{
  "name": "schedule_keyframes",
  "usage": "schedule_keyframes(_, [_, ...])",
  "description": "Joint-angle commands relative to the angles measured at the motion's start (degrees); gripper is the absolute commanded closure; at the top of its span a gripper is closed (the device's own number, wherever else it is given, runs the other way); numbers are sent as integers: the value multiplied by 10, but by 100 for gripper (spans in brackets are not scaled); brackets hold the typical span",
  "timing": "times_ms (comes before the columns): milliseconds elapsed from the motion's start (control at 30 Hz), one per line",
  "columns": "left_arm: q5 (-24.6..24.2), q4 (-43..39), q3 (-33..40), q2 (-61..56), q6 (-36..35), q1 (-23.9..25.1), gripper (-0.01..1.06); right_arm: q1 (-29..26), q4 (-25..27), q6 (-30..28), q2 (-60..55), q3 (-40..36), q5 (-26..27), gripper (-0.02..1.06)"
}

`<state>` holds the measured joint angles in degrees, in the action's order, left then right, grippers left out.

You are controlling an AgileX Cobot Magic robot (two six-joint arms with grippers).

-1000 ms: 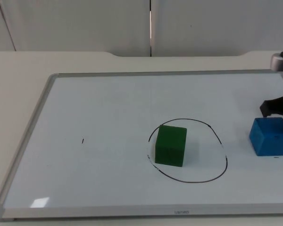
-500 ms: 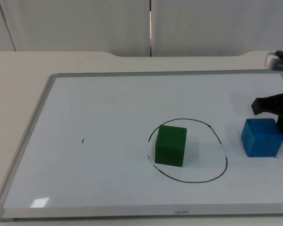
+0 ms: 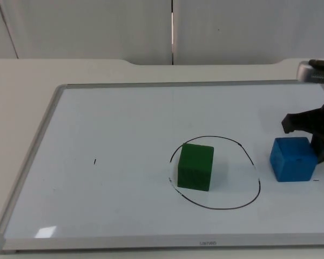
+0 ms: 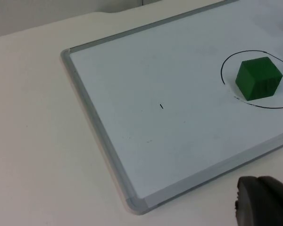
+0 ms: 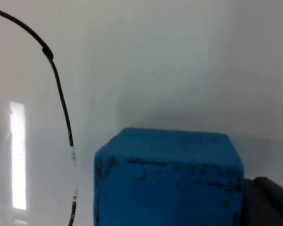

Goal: Push the two cubes into the marked area.

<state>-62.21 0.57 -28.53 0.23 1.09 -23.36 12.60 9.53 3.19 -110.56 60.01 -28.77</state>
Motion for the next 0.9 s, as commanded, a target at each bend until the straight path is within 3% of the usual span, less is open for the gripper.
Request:
schedule_keyframes(0, [7, 1, 3, -2, -4, 1, 105, 2, 3, 2, 0, 3, -12, 105])
schedule_keyframes(867, [7, 1, 3, -2, -4, 1, 105, 48, 28, 6, -1, 3, 12, 105])
